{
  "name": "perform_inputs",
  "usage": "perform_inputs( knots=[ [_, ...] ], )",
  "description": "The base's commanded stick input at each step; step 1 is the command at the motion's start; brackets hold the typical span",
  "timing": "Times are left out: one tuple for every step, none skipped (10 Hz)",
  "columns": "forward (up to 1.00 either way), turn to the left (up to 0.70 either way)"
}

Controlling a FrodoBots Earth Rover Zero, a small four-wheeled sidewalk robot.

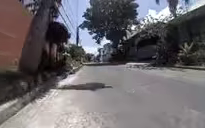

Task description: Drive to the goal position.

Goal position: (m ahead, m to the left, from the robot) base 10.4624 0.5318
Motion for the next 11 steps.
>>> perform_inputs(
  knots=[
    [0.95, 0.28],
    [0.95, 0.21],
    [0.95, 0.06],
    [0.95, -0.01],
    [0.95, -0.01],
    [0.91, -0.01],
    [0.80, -0.01],
    [0.85, -0.01],
    [0.88, -0.01],
    [0.88, -0.01],
    [0.88, -0.01]
  ],
)
